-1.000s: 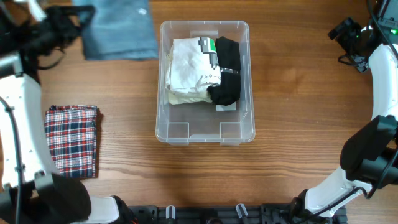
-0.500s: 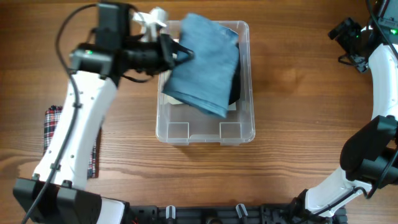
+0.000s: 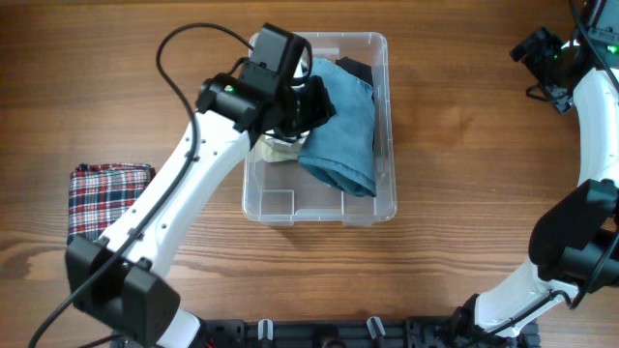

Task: Pack container
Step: 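Lower the blue denim into the bin on top of the garments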

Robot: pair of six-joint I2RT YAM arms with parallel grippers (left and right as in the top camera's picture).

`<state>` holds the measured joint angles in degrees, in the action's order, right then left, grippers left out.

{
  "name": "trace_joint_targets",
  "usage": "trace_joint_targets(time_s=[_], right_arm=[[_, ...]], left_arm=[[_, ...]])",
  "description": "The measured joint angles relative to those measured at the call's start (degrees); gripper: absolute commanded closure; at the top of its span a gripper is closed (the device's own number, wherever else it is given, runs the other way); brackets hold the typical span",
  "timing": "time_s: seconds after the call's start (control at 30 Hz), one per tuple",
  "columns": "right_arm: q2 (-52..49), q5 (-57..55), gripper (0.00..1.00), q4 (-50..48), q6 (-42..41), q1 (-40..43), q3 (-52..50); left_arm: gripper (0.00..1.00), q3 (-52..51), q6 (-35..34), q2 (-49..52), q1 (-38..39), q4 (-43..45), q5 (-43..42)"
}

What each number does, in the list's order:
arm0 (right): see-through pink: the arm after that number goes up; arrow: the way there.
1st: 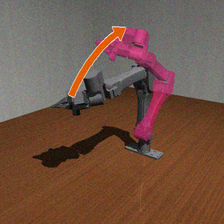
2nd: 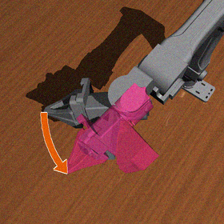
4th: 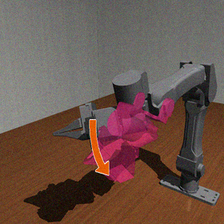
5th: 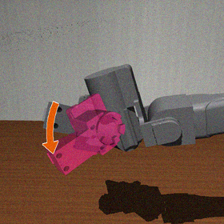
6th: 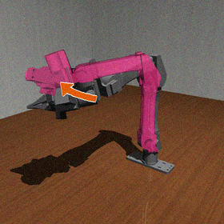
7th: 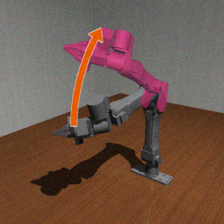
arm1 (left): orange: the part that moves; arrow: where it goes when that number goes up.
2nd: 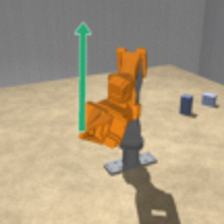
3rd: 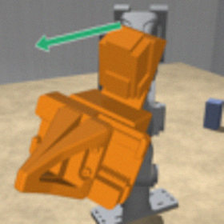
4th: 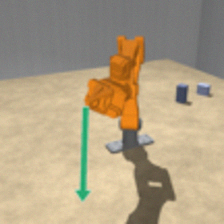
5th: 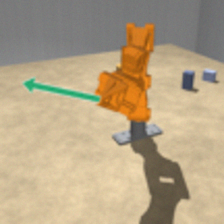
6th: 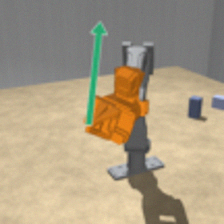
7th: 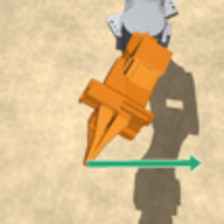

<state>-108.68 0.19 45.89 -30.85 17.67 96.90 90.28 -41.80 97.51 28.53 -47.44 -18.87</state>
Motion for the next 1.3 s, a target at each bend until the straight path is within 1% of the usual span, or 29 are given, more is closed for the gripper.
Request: trace_joint_targets(time_s=[0.1, 0.27, 0.53, 0.73, 0.97, 1.1, 1.3], right_arm=[[0.0, 0.0, 0.0, 0.0, -0.02, 0.0, 0.0], [0.0, 0.0, 0.0, 0.0, -0.02, 0.0, 0.0], [0.0, 0.0, 0.0, 0.0, -0.02, 0.0, 0.0], [0.02, 0.0, 0.0, 0.0, 0.0, 0.0, 0.0], [0.0, 0.0, 0.0, 0.0, -0.02, 0.0, 0.0], [0.0, 0.0, 0.0, 0.0, -0.02, 0.0, 0.0], [0.0, 0.0, 0.0, 0.0, -0.02, 0.0, 0.0]], left_arm=[[0.94, -0.02, -4.39, 2.99, 1.01, 0.57, 1.7], [0.9, 0.0, -8.63, 3.85, 3.17, 0.72, 3.89], [0.91, 0.0, -10.01, 3.85, 7.13, -0.79, 6.71], [0.91, 0.02, -9.31, 3.85, 7.41, -3.65, 7.17], [0.91, 0.11, -7.91, 3.85, 7.8, -8.09, 10.1], [0.9, 0.11, -5.99, 3.85, 7.85, -9.14, 10.78], [0.92, 0.11, -0.11, 3.87, 7.85, -9.38, 11.58]])
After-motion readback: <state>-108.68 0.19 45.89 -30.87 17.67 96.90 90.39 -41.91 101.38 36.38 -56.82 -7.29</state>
